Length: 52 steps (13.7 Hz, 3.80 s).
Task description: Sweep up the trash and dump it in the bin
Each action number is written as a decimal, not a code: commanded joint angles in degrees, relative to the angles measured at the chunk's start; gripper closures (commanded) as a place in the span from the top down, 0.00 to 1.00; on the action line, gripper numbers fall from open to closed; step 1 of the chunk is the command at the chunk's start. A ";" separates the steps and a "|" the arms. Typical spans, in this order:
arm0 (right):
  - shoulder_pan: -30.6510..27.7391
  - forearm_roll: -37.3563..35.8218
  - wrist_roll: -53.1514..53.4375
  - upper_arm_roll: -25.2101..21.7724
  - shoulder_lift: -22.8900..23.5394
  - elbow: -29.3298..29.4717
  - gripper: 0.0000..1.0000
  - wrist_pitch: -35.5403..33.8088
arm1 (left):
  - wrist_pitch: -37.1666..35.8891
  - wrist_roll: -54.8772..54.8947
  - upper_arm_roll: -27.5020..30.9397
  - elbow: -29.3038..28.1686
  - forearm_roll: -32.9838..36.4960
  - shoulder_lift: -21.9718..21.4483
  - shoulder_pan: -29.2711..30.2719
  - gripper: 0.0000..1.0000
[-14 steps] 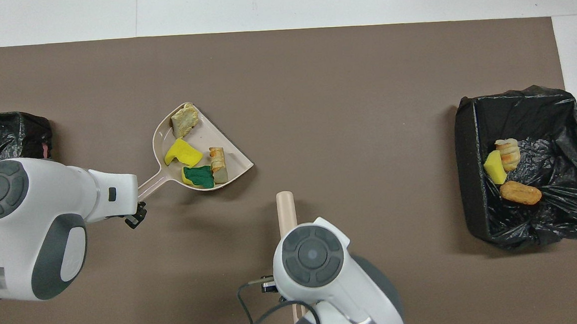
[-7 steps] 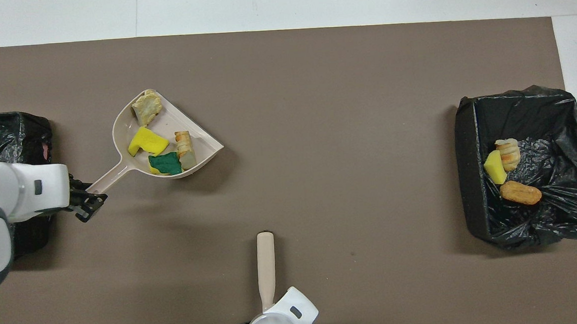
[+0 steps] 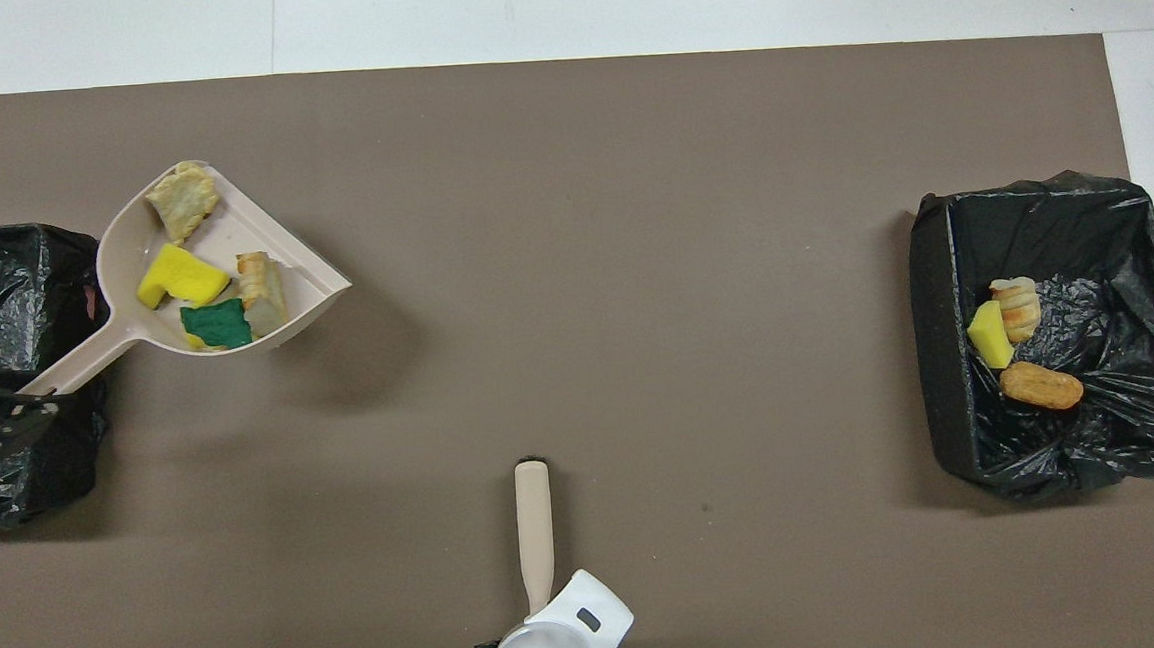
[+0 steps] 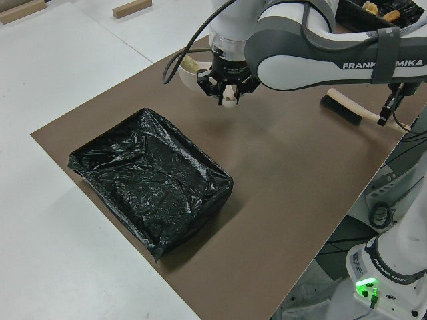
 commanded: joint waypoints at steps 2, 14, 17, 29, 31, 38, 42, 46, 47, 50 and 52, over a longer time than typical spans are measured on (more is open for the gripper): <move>-0.65 -0.92 -2.79 -0.51 1.90 0.88 0.35 0.70 | -3.08 7.45 -0.33 6.90 0.04 2.94 8.86 0.00; -25.32 -0.83 -5.49 -1.03 -7.31 16.70 1.00 -15.30 | 6.48 22.66 3.45 14.57 11.99 9.53 19.07 0.00; -34.02 -0.92 -13.57 -1.56 -7.51 24.76 1.00 -24.05 | 11.15 23.20 3.19 15.52 20.75 12.69 17.93 0.00; -45.65 -10.77 -29.24 -1.82 -0.73 43.60 1.00 -42.81 | 10.72 24.70 2.92 15.79 42.83 11.38 5.90 0.00; -47.23 -10.41 -29.24 -2.00 -0.73 43.60 1.00 -42.81 | 9.33 24.61 2.92 16.14 47.84 11.29 2.13 0.00; -47.06 -11.11 -29.42 -2.00 -0.64 43.69 1.00 -42.90 | 4.32 24.87 1.78 20.17 55.60 8.83 -1.92 0.00; -41.27 -11.12 -29.59 -9.35 -0.64 44.04 1.00 -42.99 | 1.86 23.83 -0.67 20.80 53.59 4.44 -2.99 0.00; -39.06 -11.82 -34.77 -13.60 0.76 45.62 1.00 -42.72 | -5.78 10.24 -1.38 20.28 38.66 1.99 -3.34 0.00; -39.06 -11.82 -34.95 -13.69 0.76 45.62 1.00 -42.72 | -8.24 4.19 -1.73 19.49 34.55 1.54 -3.43 0.00; -39.15 -11.82 -35.13 -13.60 0.67 45.54 1.00 -42.72 | -12.48 -10.85 -1.82 16.95 24.68 -0.39 -6.14 0.00; -39.32 -11.56 -35.13 -13.60 0.67 45.36 1.00 -42.37 | -12.22 -23.22 -1.82 12.21 21.86 -2.06 -12.45 0.00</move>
